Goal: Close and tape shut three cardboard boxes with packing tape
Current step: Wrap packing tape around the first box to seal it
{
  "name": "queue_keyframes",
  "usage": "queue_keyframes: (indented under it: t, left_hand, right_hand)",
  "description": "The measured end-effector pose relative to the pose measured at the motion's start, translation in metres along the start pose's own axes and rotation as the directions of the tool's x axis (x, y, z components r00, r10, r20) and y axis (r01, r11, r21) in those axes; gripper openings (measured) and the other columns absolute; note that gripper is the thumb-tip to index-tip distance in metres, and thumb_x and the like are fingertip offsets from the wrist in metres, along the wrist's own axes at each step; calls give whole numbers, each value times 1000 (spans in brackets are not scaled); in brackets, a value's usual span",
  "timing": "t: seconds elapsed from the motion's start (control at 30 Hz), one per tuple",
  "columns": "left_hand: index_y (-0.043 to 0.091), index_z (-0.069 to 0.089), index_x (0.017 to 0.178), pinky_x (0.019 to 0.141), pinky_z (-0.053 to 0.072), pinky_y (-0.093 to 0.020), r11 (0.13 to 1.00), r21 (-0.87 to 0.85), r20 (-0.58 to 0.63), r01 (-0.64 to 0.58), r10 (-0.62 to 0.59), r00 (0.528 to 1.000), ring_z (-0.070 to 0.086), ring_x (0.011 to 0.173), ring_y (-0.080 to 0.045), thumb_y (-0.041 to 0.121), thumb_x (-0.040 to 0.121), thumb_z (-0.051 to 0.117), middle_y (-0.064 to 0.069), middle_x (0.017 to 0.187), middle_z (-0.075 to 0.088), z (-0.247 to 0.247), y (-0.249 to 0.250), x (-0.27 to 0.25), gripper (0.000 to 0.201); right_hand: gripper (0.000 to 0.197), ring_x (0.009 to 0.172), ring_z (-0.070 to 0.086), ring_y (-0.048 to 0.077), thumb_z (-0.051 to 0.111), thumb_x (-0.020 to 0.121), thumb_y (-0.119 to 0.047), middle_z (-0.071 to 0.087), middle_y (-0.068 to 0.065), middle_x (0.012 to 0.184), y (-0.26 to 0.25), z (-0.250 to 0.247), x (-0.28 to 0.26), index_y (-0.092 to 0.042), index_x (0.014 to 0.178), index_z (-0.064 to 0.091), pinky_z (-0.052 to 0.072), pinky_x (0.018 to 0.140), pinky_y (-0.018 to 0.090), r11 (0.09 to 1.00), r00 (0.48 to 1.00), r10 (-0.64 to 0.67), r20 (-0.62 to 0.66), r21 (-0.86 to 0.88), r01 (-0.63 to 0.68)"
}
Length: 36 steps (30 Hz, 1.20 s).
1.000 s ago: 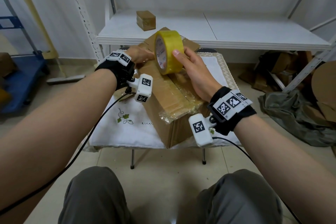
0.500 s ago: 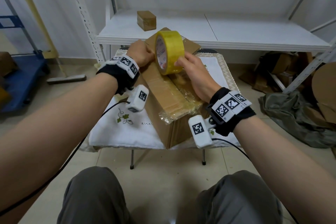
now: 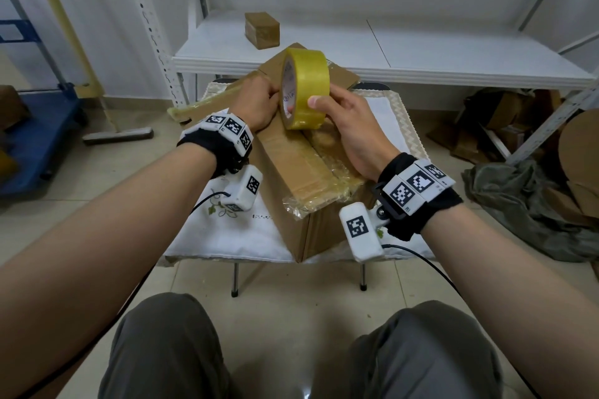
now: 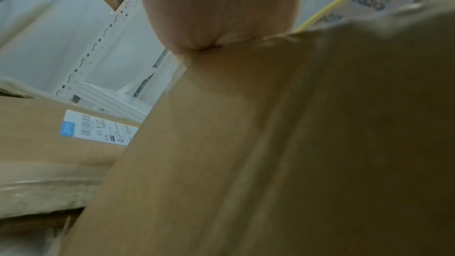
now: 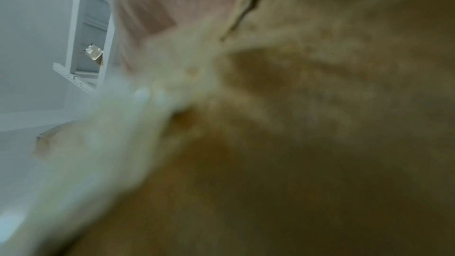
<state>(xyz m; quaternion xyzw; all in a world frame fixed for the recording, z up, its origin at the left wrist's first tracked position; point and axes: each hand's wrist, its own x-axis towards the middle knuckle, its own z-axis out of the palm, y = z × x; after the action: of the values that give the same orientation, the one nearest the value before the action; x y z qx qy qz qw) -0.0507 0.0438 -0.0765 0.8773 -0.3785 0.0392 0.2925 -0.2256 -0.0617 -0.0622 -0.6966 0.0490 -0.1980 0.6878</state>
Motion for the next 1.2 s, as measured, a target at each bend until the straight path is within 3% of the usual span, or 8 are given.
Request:
queue_keyframes:
  t: [0.23,0.43,0.6,0.73,0.9,1.0,1.1,1.2]
  left_hand:
    - [-5,73,87,80,45,-37,998,-22,13,-50,51,999,63,91,-34,11,97,53,-22,94,70,-1,1,-1,27]
    - [1,78,93,81,49,-27,964,-157,-46,-214,209,977,62,90,-18,3,88,61,-4,102,70,2,-7,-3,18]
    - [4,77,102,83,45,-10,953,-179,96,-243,263,960,60,101,-14,10,94,62,-2,114,67,-6,-10,-10,18]
    - [11,69,123,100,40,-26,927,12,362,-374,345,866,56,119,-20,10,99,51,1,138,58,-34,-1,-6,31]
    - [16,49,143,73,32,-10,905,190,652,-380,173,738,50,109,-17,-5,81,71,0,132,54,-71,29,6,69]
    - [19,18,156,94,27,-17,719,440,786,-538,-20,617,36,138,-22,13,73,87,-5,158,30,-76,44,13,108]
    - [18,8,157,113,21,-27,538,564,779,-627,-96,619,28,145,-23,33,66,91,-7,162,22,-66,52,18,124]
    - [19,15,156,115,16,-26,495,516,810,-699,-15,587,26,147,-22,36,67,90,-5,162,22,-50,48,19,118]
  right_hand:
    - [13,66,70,11,55,100,-7,73,2,78,-11,1,-9,-4,108,65,53,49,20,993,1000,24,2,118,-24]
    - [17,85,67,30,58,101,-18,70,15,97,-9,0,-8,-4,106,67,61,58,28,982,998,43,-50,186,-33]
    - [28,98,66,32,59,102,-30,70,18,110,-6,0,-3,-5,110,71,61,72,32,986,993,77,-85,156,-63]
    - [23,99,70,24,56,103,-30,73,9,106,-10,-3,-3,-13,104,72,61,80,35,980,992,85,-98,188,-65]
    - [21,93,71,21,55,103,-30,74,4,100,-13,-5,-3,-17,101,72,61,75,34,983,993,88,-77,170,-74]
    - [20,87,72,19,56,103,-29,74,2,96,-13,-5,-3,-17,98,71,62,68,32,982,993,95,-66,171,-83]
    - [20,85,72,17,55,103,-28,75,1,95,-13,-6,-3,-17,99,71,61,65,29,978,993,94,-65,190,-80]
    - [21,85,72,16,54,103,-30,75,2,97,-14,-9,-4,-17,102,70,60,67,28,978,994,100,-49,190,-89]
